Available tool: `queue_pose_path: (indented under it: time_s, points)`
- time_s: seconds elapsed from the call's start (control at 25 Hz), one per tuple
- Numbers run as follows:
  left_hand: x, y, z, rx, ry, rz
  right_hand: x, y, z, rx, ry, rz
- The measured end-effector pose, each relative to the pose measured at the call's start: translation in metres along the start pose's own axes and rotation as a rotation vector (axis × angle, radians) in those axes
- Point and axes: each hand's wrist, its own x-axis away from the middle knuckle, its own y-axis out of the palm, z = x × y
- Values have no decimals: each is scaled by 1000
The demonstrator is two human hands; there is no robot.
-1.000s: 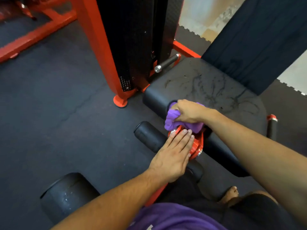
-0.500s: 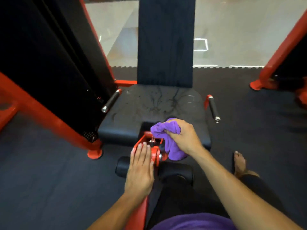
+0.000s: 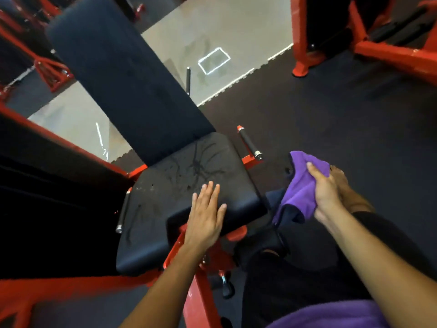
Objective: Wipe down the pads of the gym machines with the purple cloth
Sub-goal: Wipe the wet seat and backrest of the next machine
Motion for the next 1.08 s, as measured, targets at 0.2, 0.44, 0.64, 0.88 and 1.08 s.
queue_pose_path:
  time_s: [0.2,0.44,0.64,0.88,1.08]
  points:
    - [-59,21,-11,-12,-107,-179,-11,-2,41,271,93,10]
    - [-59,37,-14,-49,-127,-151,-7,56,79,908,-242,-464]
    - [-61,38,-11,-59,-117,-156,-37,45,93,1057,12,-401]
    - [-60,40,-11,-67,-117,-113,-19,26,84,1309,68,-424]
    - [-64,42,-12,-64,-123,-129,-13,38,47,1258,-70,-488]
